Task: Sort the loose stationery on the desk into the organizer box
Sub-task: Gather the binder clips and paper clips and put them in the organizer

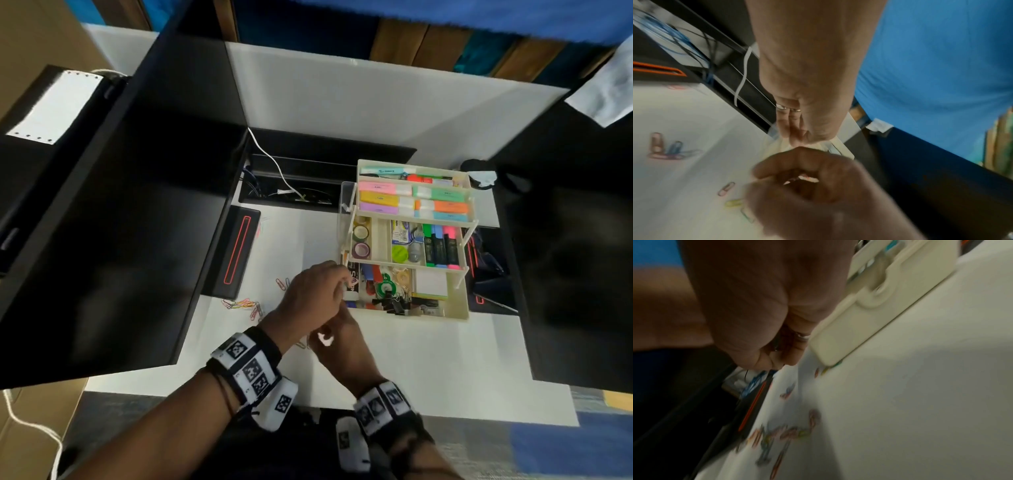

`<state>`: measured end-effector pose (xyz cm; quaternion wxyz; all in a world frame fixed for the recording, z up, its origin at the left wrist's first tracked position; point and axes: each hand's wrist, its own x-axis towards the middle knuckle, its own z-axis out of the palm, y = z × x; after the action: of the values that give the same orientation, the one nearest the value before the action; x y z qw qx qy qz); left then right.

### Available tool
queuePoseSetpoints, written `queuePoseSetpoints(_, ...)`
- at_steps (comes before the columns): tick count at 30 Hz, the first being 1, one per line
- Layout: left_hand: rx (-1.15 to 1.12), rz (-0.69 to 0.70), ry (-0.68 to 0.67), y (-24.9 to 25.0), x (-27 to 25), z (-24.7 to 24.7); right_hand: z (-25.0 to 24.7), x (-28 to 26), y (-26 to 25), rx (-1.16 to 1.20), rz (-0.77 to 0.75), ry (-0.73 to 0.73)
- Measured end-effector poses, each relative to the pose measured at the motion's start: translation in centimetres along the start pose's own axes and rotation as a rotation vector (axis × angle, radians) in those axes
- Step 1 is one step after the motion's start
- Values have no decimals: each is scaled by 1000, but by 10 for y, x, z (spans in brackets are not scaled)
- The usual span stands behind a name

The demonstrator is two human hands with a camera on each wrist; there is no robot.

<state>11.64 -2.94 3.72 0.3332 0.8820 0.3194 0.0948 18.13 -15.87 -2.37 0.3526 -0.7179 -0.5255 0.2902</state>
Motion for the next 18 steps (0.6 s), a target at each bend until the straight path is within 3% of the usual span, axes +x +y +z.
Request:
queuePoseSetpoints(4, 200, 119, -168, 22, 24, 21, -63, -26, 14, 37, 92, 287)
queuePoseSetpoints(7, 390, 65, -225, 28, 35, 35, -98, -24, 35, 1, 181, 382)
queuePoseSetpoints(11, 544, -50, -274, 33, 42, 43, -117, -3, 50, -90, 227, 336)
queuePoseSetpoints(18, 546, -75, -227, 31, 49, 46, -105, 30, 49, -210, 257, 214)
